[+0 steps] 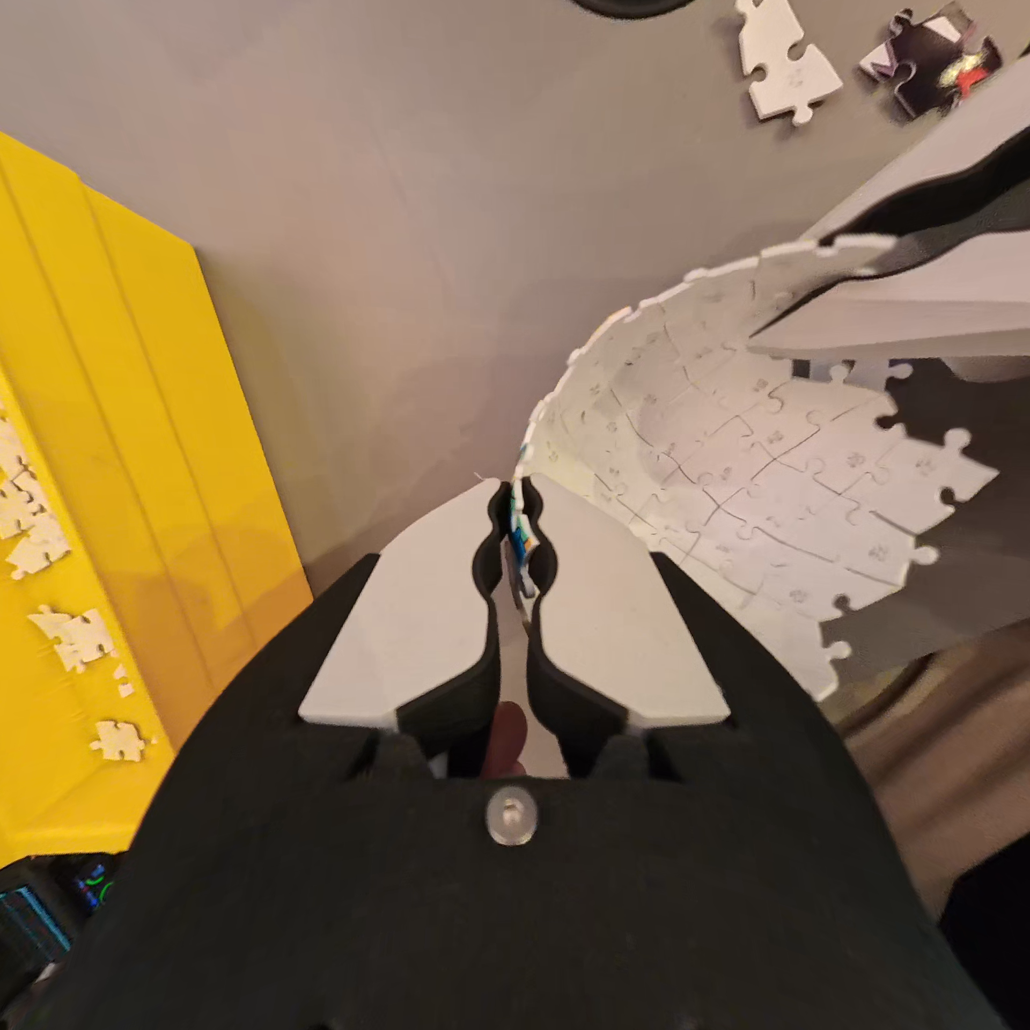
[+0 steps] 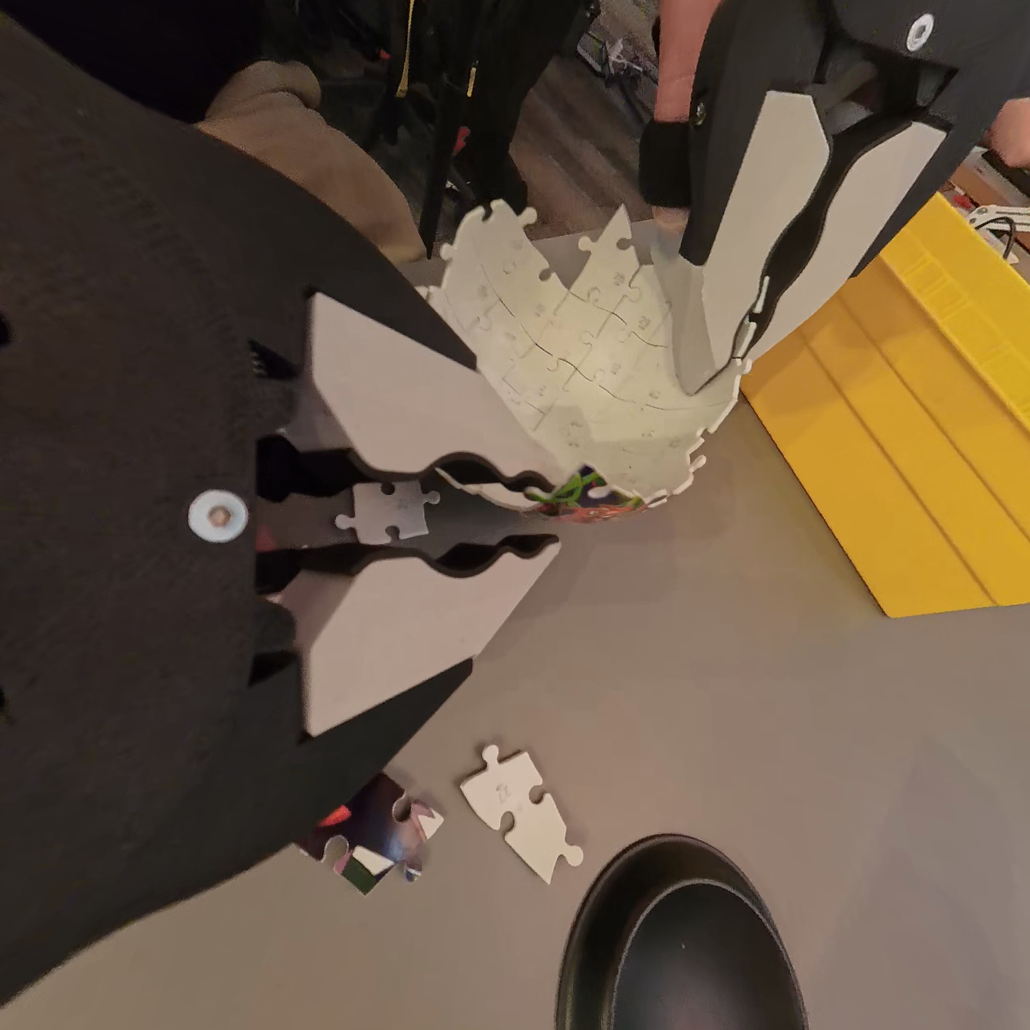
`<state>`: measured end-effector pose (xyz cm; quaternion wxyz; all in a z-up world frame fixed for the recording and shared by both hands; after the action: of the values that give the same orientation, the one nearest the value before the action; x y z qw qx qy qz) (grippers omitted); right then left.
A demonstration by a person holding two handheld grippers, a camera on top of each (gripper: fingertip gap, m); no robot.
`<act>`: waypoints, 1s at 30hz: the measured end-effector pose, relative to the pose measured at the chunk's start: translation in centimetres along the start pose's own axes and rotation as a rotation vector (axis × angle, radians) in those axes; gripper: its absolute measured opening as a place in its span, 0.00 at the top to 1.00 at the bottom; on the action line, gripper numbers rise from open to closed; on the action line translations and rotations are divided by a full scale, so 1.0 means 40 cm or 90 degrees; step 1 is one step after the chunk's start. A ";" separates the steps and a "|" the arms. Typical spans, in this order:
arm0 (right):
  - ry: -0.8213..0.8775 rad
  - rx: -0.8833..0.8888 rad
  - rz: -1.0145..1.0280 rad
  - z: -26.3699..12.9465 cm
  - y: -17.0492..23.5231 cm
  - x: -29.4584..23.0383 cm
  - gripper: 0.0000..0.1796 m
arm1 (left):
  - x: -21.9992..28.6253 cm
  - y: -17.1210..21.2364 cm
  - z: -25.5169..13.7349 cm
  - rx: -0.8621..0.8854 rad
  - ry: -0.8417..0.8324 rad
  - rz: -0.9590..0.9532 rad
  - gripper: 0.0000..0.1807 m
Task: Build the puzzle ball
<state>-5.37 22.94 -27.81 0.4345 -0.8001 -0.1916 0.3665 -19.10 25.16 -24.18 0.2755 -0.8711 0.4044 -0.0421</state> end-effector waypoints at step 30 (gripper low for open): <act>-0.040 -0.256 -0.313 -0.135 0.077 0.089 0.95 | -0.028 -0.196 0.093 -0.289 -0.008 0.354 0.98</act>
<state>1.02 20.47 -29.98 0.3368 -0.7882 -0.4609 0.2298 -13.41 31.73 -23.10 0.0781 -0.7670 0.6233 0.1306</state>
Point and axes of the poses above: each gripper's, where its closed fingertips meet, z out along the fingers, y out of its underside, x = y × z across the jaws, the point moved 6 cm from there along -z, back along the fingers, and after that the axes turned 11 degrees about x, right-handed, at the moved point
